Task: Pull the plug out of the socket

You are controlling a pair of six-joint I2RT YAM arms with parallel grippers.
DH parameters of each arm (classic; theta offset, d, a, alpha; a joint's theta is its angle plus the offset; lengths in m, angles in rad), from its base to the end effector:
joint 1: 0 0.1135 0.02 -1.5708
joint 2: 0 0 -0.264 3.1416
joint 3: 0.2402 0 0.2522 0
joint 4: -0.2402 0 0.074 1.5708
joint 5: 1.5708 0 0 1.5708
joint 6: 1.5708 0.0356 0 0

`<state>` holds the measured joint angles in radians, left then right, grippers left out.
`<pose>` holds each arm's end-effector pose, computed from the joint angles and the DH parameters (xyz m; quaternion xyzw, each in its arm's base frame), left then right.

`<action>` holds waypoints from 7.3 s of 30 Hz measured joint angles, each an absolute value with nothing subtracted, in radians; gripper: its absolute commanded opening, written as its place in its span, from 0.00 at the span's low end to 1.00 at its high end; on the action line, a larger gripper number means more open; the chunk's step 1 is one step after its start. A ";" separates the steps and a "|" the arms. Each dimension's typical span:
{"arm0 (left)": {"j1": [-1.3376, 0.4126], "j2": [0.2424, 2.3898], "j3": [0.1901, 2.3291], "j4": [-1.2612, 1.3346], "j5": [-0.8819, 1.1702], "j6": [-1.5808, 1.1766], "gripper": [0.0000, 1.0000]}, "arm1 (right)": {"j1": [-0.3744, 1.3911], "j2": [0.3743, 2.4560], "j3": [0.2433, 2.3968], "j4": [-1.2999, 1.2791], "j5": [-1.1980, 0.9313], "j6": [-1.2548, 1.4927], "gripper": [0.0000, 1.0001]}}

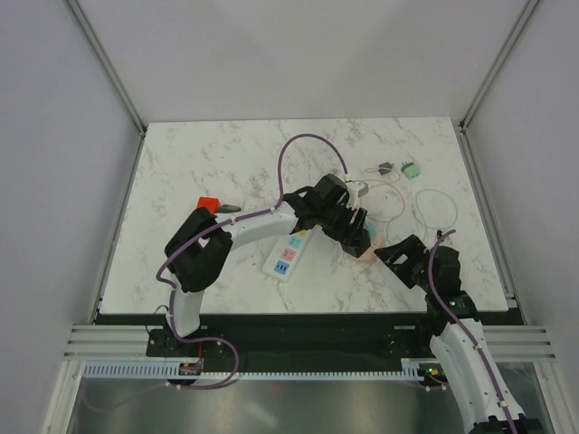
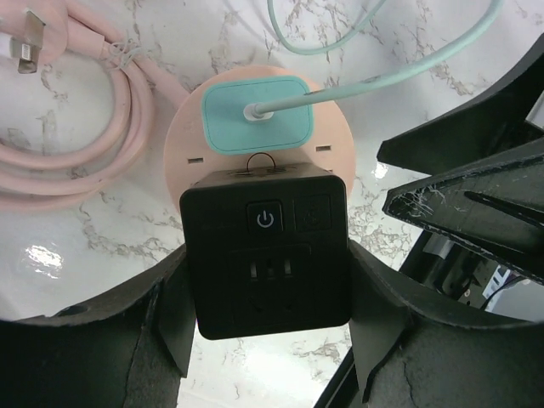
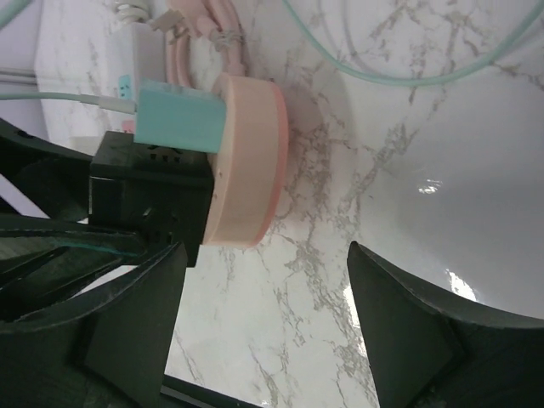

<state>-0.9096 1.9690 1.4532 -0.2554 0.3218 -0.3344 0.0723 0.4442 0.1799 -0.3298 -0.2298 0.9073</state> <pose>0.2627 -0.3560 0.2131 0.3177 0.8542 -0.3438 0.2263 0.1229 0.0170 0.1600 0.3066 0.8237 0.3086 0.3636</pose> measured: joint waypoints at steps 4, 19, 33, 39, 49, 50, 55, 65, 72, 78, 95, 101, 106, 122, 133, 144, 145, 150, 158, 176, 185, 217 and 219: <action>-0.909 1.967 1.435 -0.241 0.346 -0.351 0.02 | 0.060 0.419 0.127 -0.221 -0.279 0.930 0.83; -0.903 1.957 1.381 -0.176 0.420 -0.400 0.02 | 0.028 0.401 0.042 0.011 -0.338 1.010 0.72; -0.896 1.944 1.348 -0.171 0.447 -0.432 0.02 | 0.019 0.480 0.039 0.081 -0.332 1.065 0.63; -0.894 1.940 1.336 -0.157 0.455 -0.445 0.02 | 0.019 0.561 0.039 0.151 -0.332 1.074 0.57; -0.894 1.938 1.332 -0.152 0.459 -0.458 0.02 | 0.017 0.683 0.039 0.241 -0.340 1.069 0.50; -0.894 1.938 1.332 -0.151 0.462 -0.460 0.02 | 0.017 0.691 0.039 0.248 -0.341 1.069 0.49; -0.893 1.938 1.330 -0.146 0.468 -0.468 0.02 | 0.016 0.734 0.039 0.287 -0.346 1.065 0.42; -0.893 1.938 1.327 -0.146 0.467 -0.469 0.02 | 0.015 0.725 0.039 0.274 -0.351 1.044 0.00; -0.920 1.921 1.316 -0.146 0.414 -0.460 0.02 | 0.016 0.640 0.040 0.171 -0.335 1.021 0.00; -0.966 1.878 1.285 -0.147 0.306 -0.429 0.02 | 0.018 0.588 0.040 0.087 -0.334 1.017 0.00; -0.966 1.807 1.208 -0.093 0.292 -0.444 0.02 | 0.030 0.539 0.063 -0.038 -0.336 1.045 0.00; -0.909 1.797 1.213 -0.088 0.397 -0.496 0.02 | 0.024 0.527 0.071 -0.081 -0.297 0.991 0.00; -0.877 1.773 1.255 -0.096 0.414 -0.502 0.02 | 0.023 0.520 0.087 -0.098 -0.265 0.953 0.00; -0.714 1.542 1.286 -0.383 0.300 -0.425 0.02 | 0.023 0.483 0.088 -0.121 -0.239 0.930 0.00; -0.442 1.674 1.411 -0.555 0.157 -0.402 0.02 | 0.023 0.473 0.088 -0.126 -0.239 0.914 0.00; -0.434 1.942 1.494 -0.615 0.094 -0.398 0.06 | 0.022 0.479 0.088 -0.117 -0.247 0.900 0.00; -0.434 1.946 1.498 -0.617 0.089 -0.398 0.12 | 0.022 0.479 0.088 -0.117 -0.247 0.900 0.00; -0.434 1.951 1.512 -0.619 0.077 -0.391 0.39 | 0.022 0.483 0.088 -0.113 -0.247 0.900 0.00; -0.434 1.953 1.512 -0.619 0.076 -0.378 0.66 | 0.021 0.484 0.088 -0.112 -0.247 0.900 0.00; -0.442 1.892 1.512 -0.617 0.075 -0.358 0.98 | 0.021 0.484 0.088 -0.112 -0.247 0.900 0.00; -0.501 1.735 1.512 -0.614 0.053 -0.349 0.99 | 0.021 0.490 0.088 -0.107 -0.246 0.901 0.00; -0.916 1.814 1.303 -0.172 0.194 -0.368 0.95 | 0.021 0.506 0.088 -0.091 -0.251 0.901 0.00; -0.928 1.838 1.335 -0.163 0.194 -0.368 0.95 | 0.021 0.507 0.088 -0.090 -0.251 0.901 0.00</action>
<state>-0.9279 1.8381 1.3354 -0.1635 0.1940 -0.3676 0.0212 0.5068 0.0879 -0.0902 -0.2512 0.9009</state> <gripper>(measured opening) 0.953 0.410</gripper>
